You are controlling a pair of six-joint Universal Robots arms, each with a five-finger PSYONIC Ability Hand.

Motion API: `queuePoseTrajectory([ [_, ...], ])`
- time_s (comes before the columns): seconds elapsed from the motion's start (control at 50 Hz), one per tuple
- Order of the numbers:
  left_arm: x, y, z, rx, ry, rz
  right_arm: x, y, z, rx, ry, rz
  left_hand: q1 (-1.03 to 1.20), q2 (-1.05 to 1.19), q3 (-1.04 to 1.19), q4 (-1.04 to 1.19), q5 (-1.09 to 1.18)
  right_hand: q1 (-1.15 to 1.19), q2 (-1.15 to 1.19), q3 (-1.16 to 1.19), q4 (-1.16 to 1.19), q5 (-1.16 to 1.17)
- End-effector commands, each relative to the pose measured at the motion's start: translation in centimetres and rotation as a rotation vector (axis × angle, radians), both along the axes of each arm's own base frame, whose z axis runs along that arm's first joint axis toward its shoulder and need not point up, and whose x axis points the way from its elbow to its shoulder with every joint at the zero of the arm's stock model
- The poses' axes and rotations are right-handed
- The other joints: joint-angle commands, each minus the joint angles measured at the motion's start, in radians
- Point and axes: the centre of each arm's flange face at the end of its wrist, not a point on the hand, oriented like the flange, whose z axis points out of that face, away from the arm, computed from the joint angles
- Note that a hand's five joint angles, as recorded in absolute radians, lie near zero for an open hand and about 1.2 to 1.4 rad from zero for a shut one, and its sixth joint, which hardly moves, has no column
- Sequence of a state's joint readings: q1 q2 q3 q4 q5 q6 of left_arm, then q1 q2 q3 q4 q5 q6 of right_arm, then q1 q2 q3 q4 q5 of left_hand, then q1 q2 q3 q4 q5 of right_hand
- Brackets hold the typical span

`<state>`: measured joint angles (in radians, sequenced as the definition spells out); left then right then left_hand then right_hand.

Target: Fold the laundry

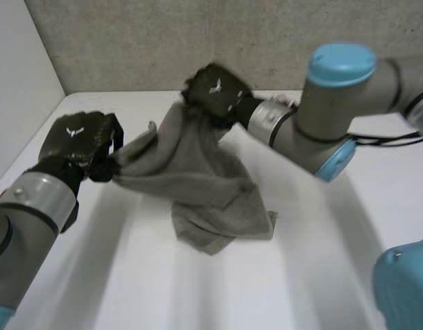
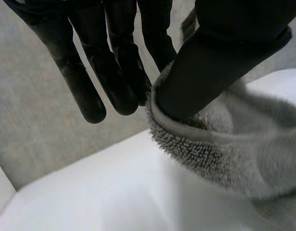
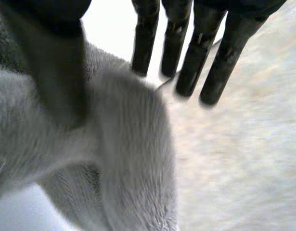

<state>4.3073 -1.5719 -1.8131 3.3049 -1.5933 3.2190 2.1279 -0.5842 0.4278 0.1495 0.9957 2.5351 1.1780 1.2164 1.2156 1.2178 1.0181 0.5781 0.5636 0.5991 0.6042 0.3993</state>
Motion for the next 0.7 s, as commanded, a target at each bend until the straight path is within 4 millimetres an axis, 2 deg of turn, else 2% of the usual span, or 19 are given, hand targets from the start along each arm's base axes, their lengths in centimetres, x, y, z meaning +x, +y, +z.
queuePoseTrajectory([
  [0.02, 0.4, 0.5, -1.4, 0.041, -0.016, 0.002, -0.2, 1.0, -2.8, 0.11, 0.071, -0.089, 0.218, 0.18, 0.181, 0.178, 0.204, -0.404, -0.389, -0.425, -0.43, -0.399],
  [0.06, 0.7, 0.1, -1.4, 0.043, -0.016, 0.016, -1.6, 1.0, -0.9, 0.156, 0.058, -0.2, 0.218, 0.18, 0.181, 0.178, 0.204, -0.404, -0.389, -0.425, -0.43, -0.399],
  [0.08, 1.2, -0.3, -1.3, 0.043, -0.016, 0.037, -1.6, 1.0, -0.9, 0.156, 0.058, -0.201, 0.218, 0.18, 0.181, 0.178, 0.204, -0.404, -0.389, -0.425, -0.43, -0.399],
  [0.1, 1.7, -0.7, -1.1, 0.036, -0.012, 0.059, -2.6, 0.9, -0.1, 0.211, 0.038, -0.253, 0.218, 0.18, 0.181, 0.178, 0.204, -0.404, -0.389, -0.425, -0.43, -0.399],
  [0.12, 1.7, -0.7, -1.1, 0.036, -0.012, 0.059, -2.6, 0.9, -0.1, 0.212, 0.037, -0.254, 0.218, 0.18, 0.181, 0.178, 0.204, -0.404, -0.389, -0.425, -0.43, -0.399],
  [0.16, 2.1, -0.9, -0.6, 0.022, -0.007, 0.071, -5.1, 0.5, 1.0, 0.361, -0.033, -0.353, 0.218, 0.18, 0.181, 0.178, 0.204, -0.404, -0.389, -0.425, -0.43, -0.399],
  [0.18, 2.3, -1.0, -0.2, 0.008, -0.001, 0.079, -5.1, 0.5, 1.0, 0.362, -0.033, -0.353, 0.218, 0.18, 0.181, 0.178, 0.204, -0.404, -0.389, -0.425, -0.43, -0.399],
  [0.22, 2.5, -0.9, 0.2, -0.007, 0.004, 0.084, -7.3, 0.6, 1.4, 0.51, -0.101, -0.41, 0.218, 0.18, 0.181, 0.178, 0.204, -0.404, -0.389, -0.425, -0.43, -0.399],
  [0.24, 2.5, -0.9, 0.6, -0.019, 0.01, 0.087, -7.3, 0.6, 1.4, 0.51, -0.101, -0.41, 0.218, 0.18, 0.181, 0.178, 0.204, -0.404, -0.389, -0.425, -0.43, -0.399],
  [0.28, 2.6, -0.8, 1.0, -0.033, 0.014, 0.088, -8.1, 0.9, 1.0, 0.581, -0.121, -0.432, 0.218, 0.18, 0.181, 0.178, 0.204, -0.404, -0.389, -0.425, -0.43, -0.399],
  [0.32, 2.7, -0.6, 1.4, -0.047, 0.019, 0.088, -9.8, 1.4, 0.2, 0.691, -0.148, -0.48, 0.218, 0.18, 0.181, 0.178, 0.204, -0.404, -0.389, -0.425, -0.43, -0.399],
  [0.4, 2.8, -0.3, 2.2, -0.075, 0.029, 0.088, -11.1, 1.9, -1.0, 0.767, -0.144, -0.516, 0.218, 0.18, 0.181, 0.178, 0.204, -0.404, -0.389, -0.425, -0.43, -0.399],
  [0.42, 2.8, -0.2, 2.4, -0.083, 0.032, 0.088, -11.5, 2.2, -1.8, 0.796, -0.131, -0.531, 0.218, 0.18, 0.181, 0.178, 0.204, -0.404, -0.389, -0.425, -0.43, -0.399],
  [0.44, 2.8, -0.2, 2.4, -0.083, 0.032, 0.088, -11.5, 2.2, -1.8, 0.797, -0.131, -0.531, 0.218, 0.18, 0.181, 0.178, 0.204, -0.404, -0.389, -0.425, -0.43, -0.399],
  [0.48, 2.9, 0.0, 2.9, -0.099, 0.038, 0.088, -11.8, 3.0, -3.6, 0.853, -0.097, -0.546, 0.218, 0.18, 0.181, 0.178, 0.204, -0.385, -0.37, -0.406, -0.411, -0.38],
  [0.5, 2.9, 0.0, 2.9, -0.099, 0.038, 0.088, -11.8, 3.0, -3.6, 0.854, -0.097, -0.546, 0.218, 0.18, 0.181, 0.178, 0.204, -0.385, -0.37, -0.405, -0.411, -0.38],
  [0.54, 2.9, 0.0, 3.1, -0.108, 0.041, 0.088, -11.8, 3.8, -5.5, 0.917, -0.068, -0.555, 0.218, 0.18, 0.181, 0.178, 0.204, -0.341, -0.326, -0.362, -0.367, -0.337],
  [0.66, 3.2, -0.5, 3.7, -0.131, 0.046, 0.106, -11.3, 4.5, -8.0, 1.027, -0.054, -0.556, 0.218, 0.18, 0.181, 0.178, 0.204, -0.282, -0.267, -0.303, -0.308, -0.277],
  [0.7, 3.4, -0.8, 3.8, -0.135, 0.047, 0.117, -10.6, 5.0, -8.7, 1.069, -0.059, -0.536, 0.218, 0.18, 0.181, 0.178, 0.204, -0.069, -0.054, -0.09, -0.095, -0.065],
])
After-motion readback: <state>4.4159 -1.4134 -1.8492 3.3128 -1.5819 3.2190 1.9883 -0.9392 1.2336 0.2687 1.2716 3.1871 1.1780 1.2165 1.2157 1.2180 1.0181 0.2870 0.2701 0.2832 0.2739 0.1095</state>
